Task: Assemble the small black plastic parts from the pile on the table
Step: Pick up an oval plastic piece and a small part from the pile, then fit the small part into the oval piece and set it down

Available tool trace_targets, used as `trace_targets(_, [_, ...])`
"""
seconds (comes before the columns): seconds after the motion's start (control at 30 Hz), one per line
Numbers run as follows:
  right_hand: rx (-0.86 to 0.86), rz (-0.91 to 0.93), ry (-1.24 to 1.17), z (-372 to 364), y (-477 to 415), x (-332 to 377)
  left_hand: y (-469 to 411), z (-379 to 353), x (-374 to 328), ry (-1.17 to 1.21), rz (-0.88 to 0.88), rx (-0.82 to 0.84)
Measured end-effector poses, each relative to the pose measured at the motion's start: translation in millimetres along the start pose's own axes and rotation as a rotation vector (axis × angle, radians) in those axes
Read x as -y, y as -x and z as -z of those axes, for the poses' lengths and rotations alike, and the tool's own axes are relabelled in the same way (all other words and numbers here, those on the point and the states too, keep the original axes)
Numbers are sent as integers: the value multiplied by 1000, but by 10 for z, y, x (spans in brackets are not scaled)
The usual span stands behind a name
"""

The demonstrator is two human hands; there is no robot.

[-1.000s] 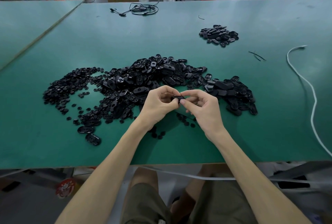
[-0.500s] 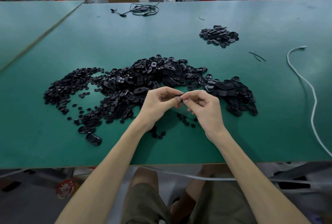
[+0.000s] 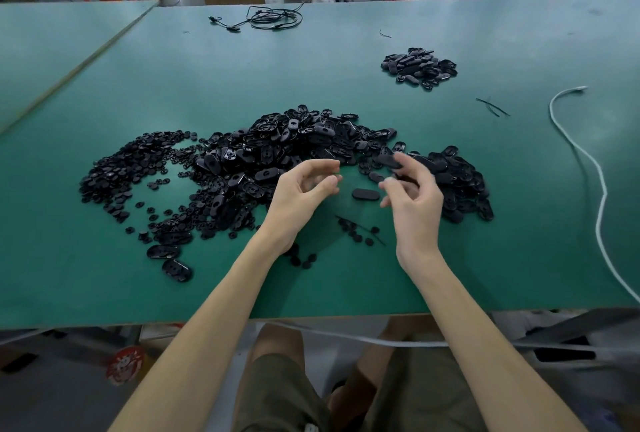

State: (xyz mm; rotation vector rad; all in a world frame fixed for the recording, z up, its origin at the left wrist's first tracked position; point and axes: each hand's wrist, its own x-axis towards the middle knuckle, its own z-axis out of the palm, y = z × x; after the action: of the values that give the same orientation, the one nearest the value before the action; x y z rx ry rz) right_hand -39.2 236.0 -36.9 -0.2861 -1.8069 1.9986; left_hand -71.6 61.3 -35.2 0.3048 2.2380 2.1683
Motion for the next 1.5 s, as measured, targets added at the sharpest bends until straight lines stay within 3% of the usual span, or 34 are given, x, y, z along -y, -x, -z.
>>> trace_targets(0.1, [-127, -33, -34, 9, -28, -27, -4, 18, 12, -50, 21, -16])
trace_targets(0.47, [-127, 81, 156, 28, 24, -1, -10, 29, 29, -97, 2, -9])
trace_targets(0.7, [200, 298, 640, -73, 70, -9, -16, 13, 32, -95, -15, -25])
trace_targets(0.8, [391, 288, 987, -151, 49, -29, -8, 11, 18, -98, -19, -20])
trace_targets(0.87, [432, 278, 1163, -186, 56, -65, -3, 6, 15, -91, -12, -20])
trace_targets(1.1, [307, 319, 1024, -162, 100, -16, 12, 6, 10, -87, 1, -30])
trace_targets(1.5, [273, 310, 1110, -163, 101, -53, 15, -4, 4, -84, 7, -35])
